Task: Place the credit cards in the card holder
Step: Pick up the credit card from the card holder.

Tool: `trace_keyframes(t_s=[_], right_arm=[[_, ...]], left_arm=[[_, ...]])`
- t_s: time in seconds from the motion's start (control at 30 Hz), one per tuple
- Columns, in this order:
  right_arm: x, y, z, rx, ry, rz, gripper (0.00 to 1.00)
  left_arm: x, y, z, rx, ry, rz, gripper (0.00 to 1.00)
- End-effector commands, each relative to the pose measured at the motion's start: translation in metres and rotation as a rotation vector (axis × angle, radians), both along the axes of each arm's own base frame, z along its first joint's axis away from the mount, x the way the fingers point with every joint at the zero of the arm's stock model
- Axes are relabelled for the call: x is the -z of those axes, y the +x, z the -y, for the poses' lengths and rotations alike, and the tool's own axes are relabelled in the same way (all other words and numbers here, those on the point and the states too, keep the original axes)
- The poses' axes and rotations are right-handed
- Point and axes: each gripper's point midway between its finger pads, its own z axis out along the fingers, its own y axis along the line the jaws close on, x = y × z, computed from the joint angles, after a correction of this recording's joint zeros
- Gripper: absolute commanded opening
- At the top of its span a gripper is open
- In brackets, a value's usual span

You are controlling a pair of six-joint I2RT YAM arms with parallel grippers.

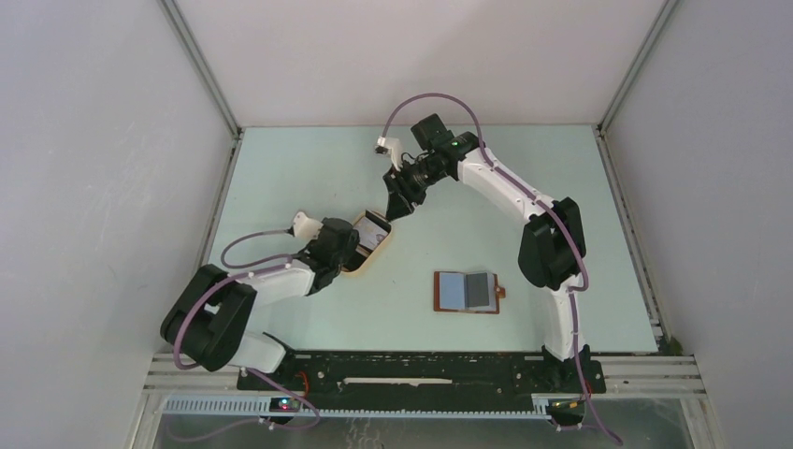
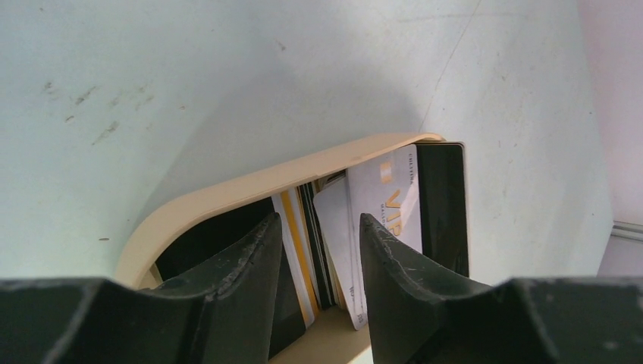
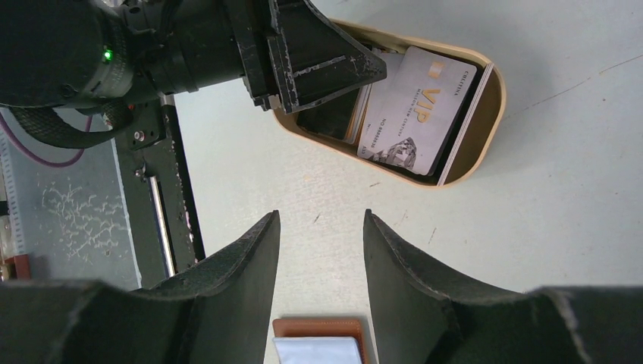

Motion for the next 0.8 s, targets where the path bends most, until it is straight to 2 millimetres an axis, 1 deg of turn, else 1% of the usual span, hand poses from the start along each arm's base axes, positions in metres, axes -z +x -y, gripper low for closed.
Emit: trace_keyframes(t_s=[0.0, 0.07, 0.3, 0.6, 0.77], right_arm=[[-0.033, -0.004, -0.002, -0.009, 0.063, 0.056, 0.53], [-0.034, -0.004, -0.002, -0.011, 0.064, 0.058, 0.53], [-0.036, -0.006, -0.002, -0.020, 0.070, 0.058, 0.53], [-0.039, -0.008, -0.002, -0.021, 0.076, 0.059, 0.52], [-0.041, -0.009, -0.001, -0.027, 0.081, 0.059, 0.52]], left_arm=[[-0.018, 0.019, 0.005, -0.037, -0.037, 0.075, 0.47], [-0.017, 0.020, 0.006, -0.039, -0.047, 0.083, 0.43], [-0.014, 0.023, 0.007, -0.047, -0.060, 0.086, 0.39], [-0.009, 0.023, 0.006, -0.057, -0.044, 0.050, 0.38], [-0.008, 0.025, 0.008, -0.051, -0.050, 0.050, 0.32]])
